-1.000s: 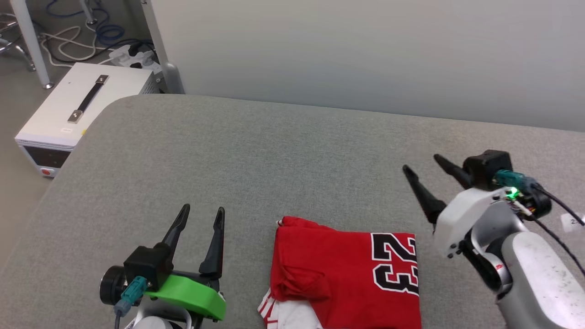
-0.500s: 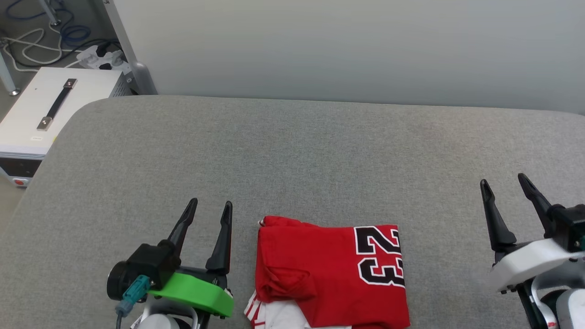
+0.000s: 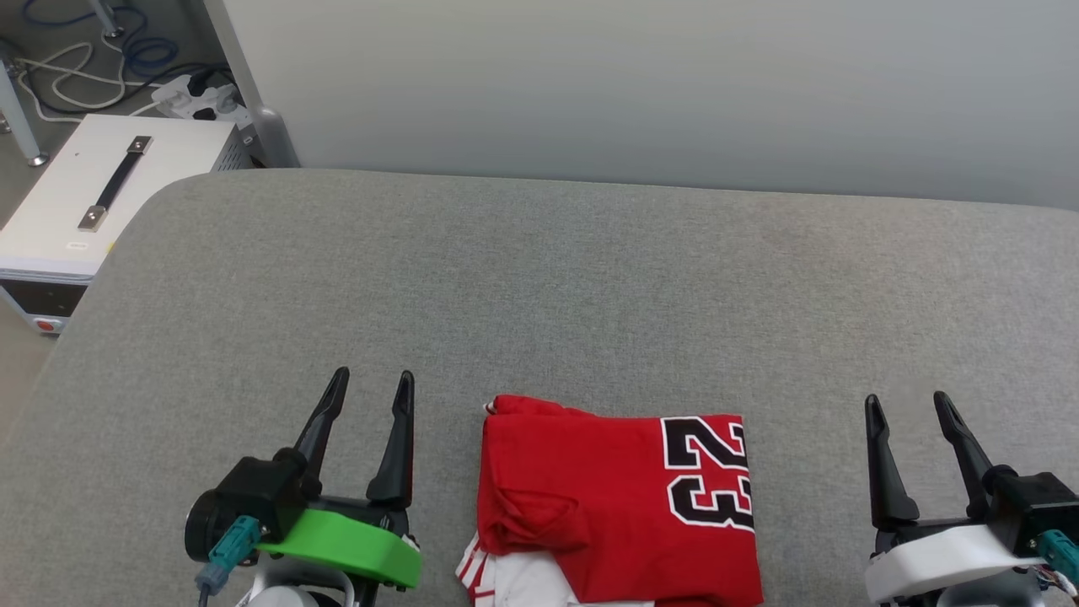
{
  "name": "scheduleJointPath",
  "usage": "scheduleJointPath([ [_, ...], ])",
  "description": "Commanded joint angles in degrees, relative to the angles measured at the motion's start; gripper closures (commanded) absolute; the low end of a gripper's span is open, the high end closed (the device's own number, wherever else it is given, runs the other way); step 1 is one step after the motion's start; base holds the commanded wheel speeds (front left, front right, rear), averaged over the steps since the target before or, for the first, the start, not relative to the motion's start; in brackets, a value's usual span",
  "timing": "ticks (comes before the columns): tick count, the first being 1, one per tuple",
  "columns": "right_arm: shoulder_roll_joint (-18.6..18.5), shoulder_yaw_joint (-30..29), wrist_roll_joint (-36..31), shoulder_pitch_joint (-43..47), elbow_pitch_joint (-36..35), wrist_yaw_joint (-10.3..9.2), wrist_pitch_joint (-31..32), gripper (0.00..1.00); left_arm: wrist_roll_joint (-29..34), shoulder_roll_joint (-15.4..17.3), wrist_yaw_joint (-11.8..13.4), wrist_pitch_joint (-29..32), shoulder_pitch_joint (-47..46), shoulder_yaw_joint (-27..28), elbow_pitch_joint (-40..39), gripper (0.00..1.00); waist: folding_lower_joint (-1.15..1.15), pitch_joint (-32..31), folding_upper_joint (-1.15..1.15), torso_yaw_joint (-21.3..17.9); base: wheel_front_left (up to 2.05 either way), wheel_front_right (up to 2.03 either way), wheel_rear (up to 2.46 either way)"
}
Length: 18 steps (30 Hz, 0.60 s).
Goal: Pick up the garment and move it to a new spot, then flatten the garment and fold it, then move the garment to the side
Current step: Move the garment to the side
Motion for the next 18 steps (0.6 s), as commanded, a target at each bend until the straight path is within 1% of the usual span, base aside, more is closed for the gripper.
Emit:
scheduleJointPath([
  [1, 0.27, 0.14, -0.42, 0.56, 0.29, -0.04, -0.48, 0.00, 0.04, -0.43, -0.15, -0.34, 0.73, 0.09, -0.25, 0.00, 0.00, 0.04, 0.00, 0.07, 0.00, 0.00, 0.00],
  [11, 0.68, 0.01, -0.19, -0.26, 0.06, -0.04, 0.84, 0.00, 0.30, -0.66, -0.15, -0.34, 0.43, 0.13, -0.49, 0.00, 0.00, 0.69, 0.00, 0.33, 0.00, 0.00, 0.00],
  [13, 0.73, 0.73, 1.86, -0.49, -0.17, -0.04, 1.78, 0.00, 0.37, -0.69, -0.15, -0.34, 0.28, 0.04, -0.64, 0.00, 0.00, 0.92, 0.00, 0.39, 0.00, 0.00, 0.00],
  [15, 0.24, 2.32, 4.07, -0.60, -0.11, -0.04, 5.43, 0.00, 0.49, -0.72, -0.15, -0.34, 0.16, 0.03, -0.94, 0.00, 0.00, 1.16, 0.00, 0.43, 0.00, 0.00, 0.00],
  [17, -0.91, 4.31, 6.97, -0.99, -0.32, -0.04, 11.46, 0.00, 0.54, -0.76, -0.15, -0.34, 0.03, 0.05, -1.17, 0.00, 0.00, 1.51, 0.00, 0.52, 0.00, 0.00, 0.00],
  [18, -1.78, 5.42, 8.49, -1.23, -0.63, -0.04, 15.84, 0.00, 0.57, -0.74, -0.15, -0.34, -0.09, 0.04, -1.23, 0.00, 0.00, 1.72, 0.00, 0.59, 0.00, 0.00, 0.00],
])
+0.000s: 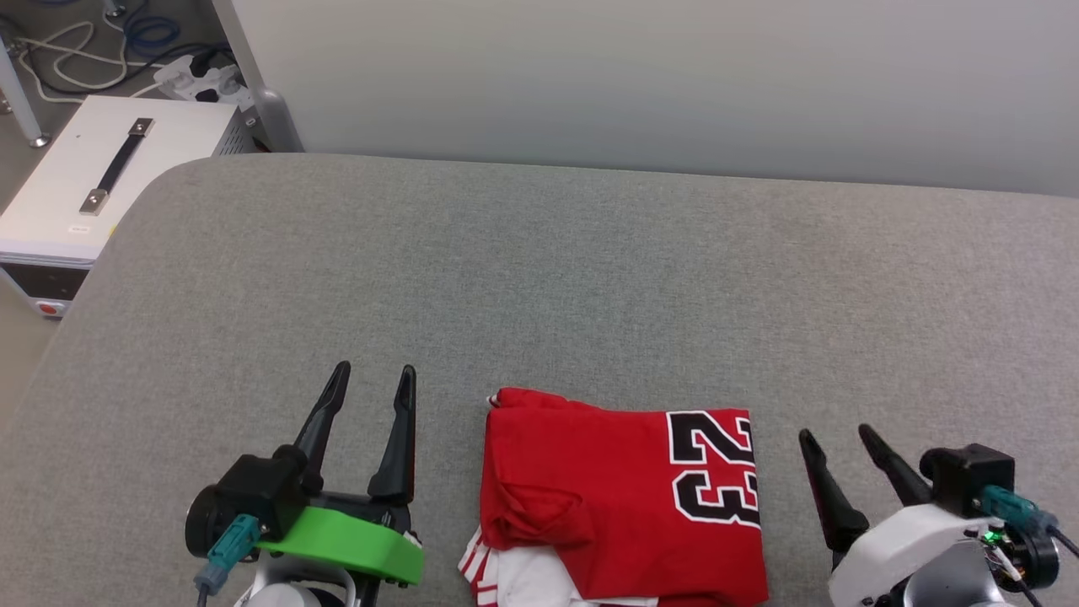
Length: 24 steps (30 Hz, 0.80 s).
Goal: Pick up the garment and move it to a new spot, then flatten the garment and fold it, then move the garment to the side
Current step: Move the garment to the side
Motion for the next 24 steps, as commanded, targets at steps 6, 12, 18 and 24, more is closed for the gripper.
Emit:
scheduleJointPath([
  [6, -2.28, 1.72, 7.18, -2.80, -4.14, -0.05, 26.30, 0.00, 0.67, -0.51, -0.15, -0.33, -1.23, 0.00, -0.31, 0.00, 0.00, 2.16, 0.00, 0.97, 0.00, 0.00, 0.00],
  [12, -1.99, 0.88, 8.49, -5.34, -7.52, -0.05, 45.34, 0.00, 0.92, -0.57, -0.15, -0.33, -2.65, -1.25, 0.55, 0.00, 0.00, 4.87, 0.00, 3.20, 0.00, 0.00, 0.00],
  [18, -0.54, 0.06, 5.51, -7.25, -7.65, -0.05, 54.08, 0.00, 0.70, -0.64, -0.15, -0.33, -4.34, -1.85, 0.78, 0.00, 0.00, 7.49, 0.00, 5.86, 0.00, 0.00, 0.00],
  [24, 0.88, -0.06, 3.31, -8.63, -5.22, -0.05, 55.27, 0.00, 0.51, -0.93, -0.15, -0.33, -5.70, -2.55, 0.61, 0.00, 0.00, 9.64, 0.00, 8.07, 0.00, 0.00, 0.00],
])
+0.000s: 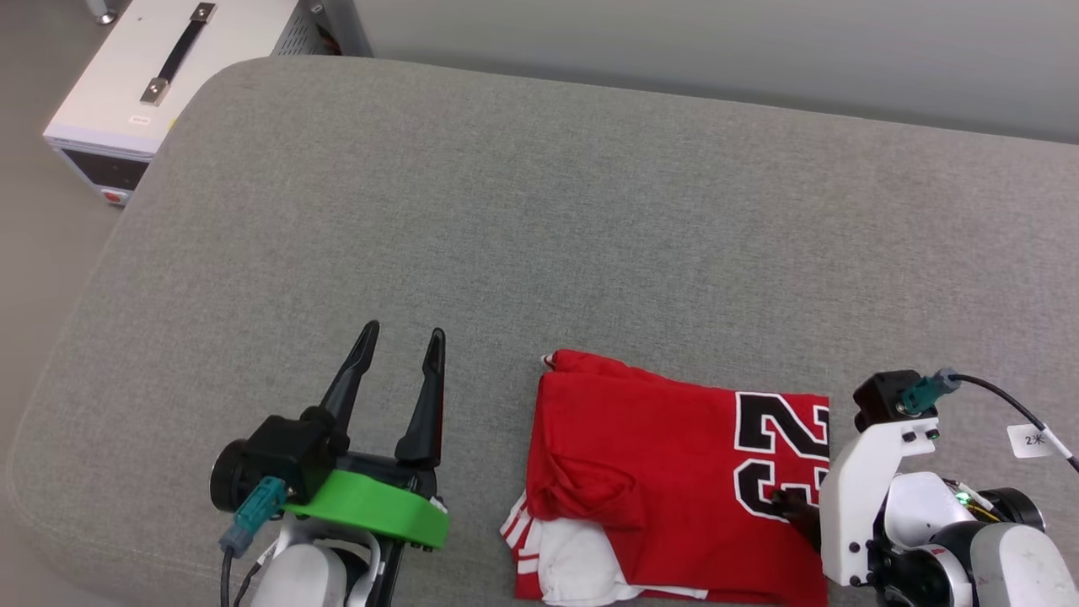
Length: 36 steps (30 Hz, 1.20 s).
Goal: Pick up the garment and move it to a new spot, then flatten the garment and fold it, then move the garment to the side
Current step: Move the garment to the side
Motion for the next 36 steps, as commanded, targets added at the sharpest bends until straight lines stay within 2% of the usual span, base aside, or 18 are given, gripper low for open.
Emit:
scheduleJointPath([
  [1, 0.54, -0.04, -0.70, -0.98, 0.95, -0.04, -0.07, 0.00, -0.03, -0.24, -0.15, -0.34, -1.47, -0.20, -0.18, 0.00, 0.00, 1.81, 0.00, 1.85, 0.00, 0.00, 0.00],
  [7, 1.21, 1.09, -1.59, -1.43, 5.30, -0.04, -1.05, 0.00, -0.11, -0.47, -0.15, -0.34, -2.15, -0.33, -0.11, 0.00, 0.00, 2.65, 0.00, 2.64, 0.00, 0.00, 0.00],
  [8, 1.22, 1.55, -1.63, -1.42, 5.94, -0.04, -1.17, 0.28, -0.12, -0.50, -0.15, -0.34, -2.18, -0.32, -0.09, 0.00, 0.00, 2.70, 0.00, 2.67, 0.00, 0.00, 0.00],
  [10, 1.22, 2.21, -1.54, -1.59, 6.99, -0.04, -2.25, 1.00, -0.10, -0.55, -0.15, -0.34, -2.22, -0.29, -0.01, 0.00, 0.00, 2.74, 0.00, 2.64, 0.00, 0.00, 0.00],
  [16, -1.12, 4.43, -1.20, -2.79, 7.87, -0.04, -7.14, 1.00, 0.16, -0.53, -0.15, -0.34, -1.94, 0.11, 0.10, 0.00, 0.00, 1.88, 0.00, 1.21, 0.00, 0.00, 0.00],
  [22, -7.95, 9.45, -3.42, -5.32, 6.02, -0.04, -11.52, 1.00, -0.25, 0.08, -0.15, -0.34, -1.53, -0.73, 0.16, 0.00, 0.00, 1.04, 0.00, -2.61, 0.00, 0.00, 0.00],
  [26, -14.16, 13.16, -4.21, -6.83, 3.90, -0.04, -12.69, 1.00, -0.43, 0.53, -0.15, -0.34, -1.39, -1.62, 0.09, 0.00, 0.00, 0.82, 0.00, -5.99, 0.00, 0.00, 0.00],
  [27, -18.71, 15.31, -3.52, -7.53, 2.53, -0.04, -13.39, 1.00, -0.37, 0.95, -0.15, -0.34, -1.45, -2.47, -0.09, 0.00, 0.00, 1.01, 0.00, -8.96, 0.00, 0.00, 0.00],
  [33, -30.68, 20.60, -3.84, -9.22, 1.96, -0.04, -15.12, 1.00, -0.24, 1.85, -0.15, -0.34, -1.92, -4.81, -0.26, 0.00, 0.00, 2.16, 0.00, -15.01, 0.00, 0.00, 0.00],
  [36, -36.79, 22.78, -3.73, -10.59, 3.79, -0.04, -17.56, 1.00, -0.26, 2.01, -0.15, -0.34, -2.21, -5.92, -0.14, 0.00, 0.00, 2.65, 0.00, -17.96, 0.00, 0.00, 0.00],
])
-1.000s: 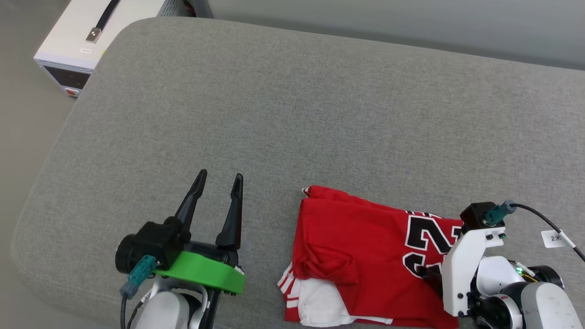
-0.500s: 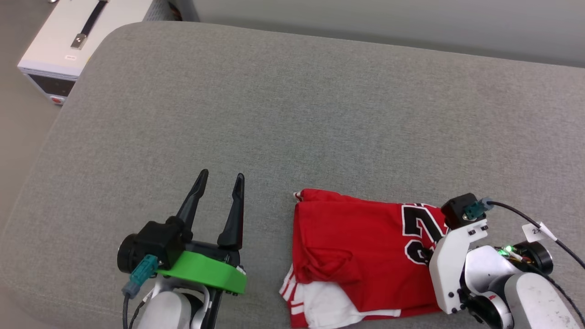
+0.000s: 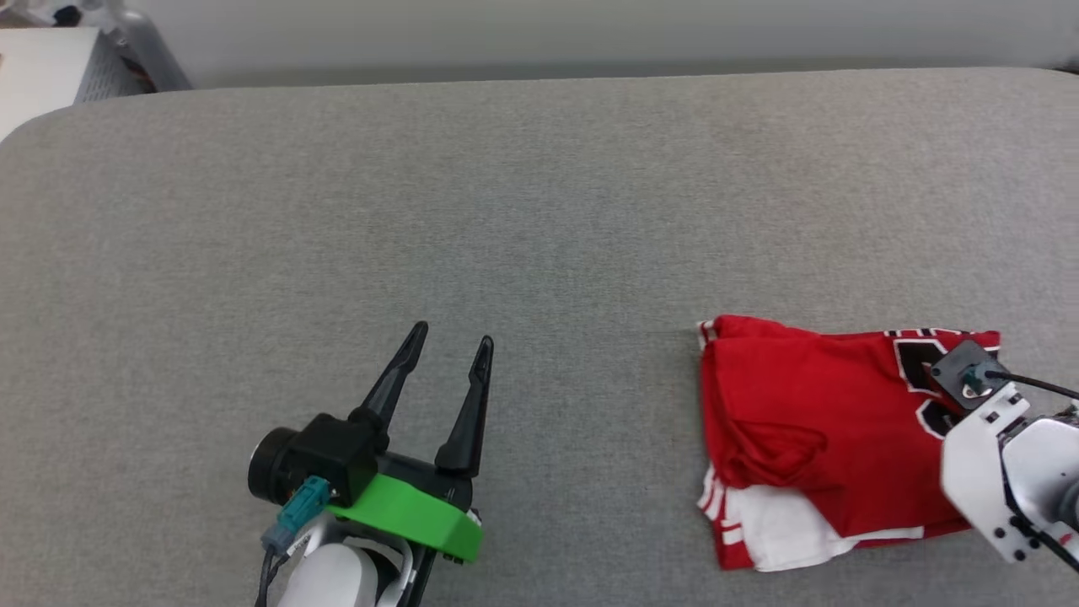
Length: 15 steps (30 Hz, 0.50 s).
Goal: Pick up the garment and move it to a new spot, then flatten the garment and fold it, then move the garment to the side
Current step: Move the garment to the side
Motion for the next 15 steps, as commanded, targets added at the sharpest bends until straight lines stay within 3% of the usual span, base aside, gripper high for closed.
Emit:
scheduleJointPath([
  [1, -1.98, 0.75, 0.23, -1.42, 0.90, -0.10, -1.25, 1.00, -0.19, 0.58, -0.15, -0.33, -1.00, -0.70, -0.17, 0.00, 0.00, 1.23, 0.00, -5.54, 0.00, 0.00, 0.00],
  [4, -5.52, 2.12, 0.43, -2.87, 2.80, -0.10, -3.48, 1.00, 0.07, 1.19, -0.15, -0.33, -1.51, -2.94, -0.13, 0.00, 0.00, 2.04, 0.00, -8.25, 0.00, 0.00, 0.00],
  [8, -7.31, 1.69, -0.05, -5.41, 6.07, -0.10, -7.74, 1.00, 0.34, 1.80, -0.15, -0.33, -2.55, -4.93, -0.73, 0.00, 0.00, 4.10, 0.00, -11.28, 0.00, 0.00, 0.00],
  [9, -7.99, 1.02, -3.04, -9.75, 11.48, -0.10, -14.69, 1.00, 0.89, 3.09, -0.15, -0.33, -4.83, -7.39, -1.32, 0.00, 0.00, 8.59, 0.00, -14.03, 0.00, 0.00, 0.00],
  [14, -7.86, -1.05, -5.29, -14.78, 19.93, -0.10, -21.09, 1.00, 1.33, 4.42, -0.15, -0.33, -8.16, -9.17, -2.27, 0.00, 0.00, 13.88, 0.00, -15.20, 0.00, 0.00, 0.00],
  [15, -7.60, -2.58, -6.48, -17.42, 24.40, -0.10, -23.44, 1.00, 1.71, 4.94, -0.15, -0.33, -10.04, -9.94, -3.36, 0.00, 0.00, 16.75, 0.00, -15.40, 0.00, 0.00, 0.00],
])
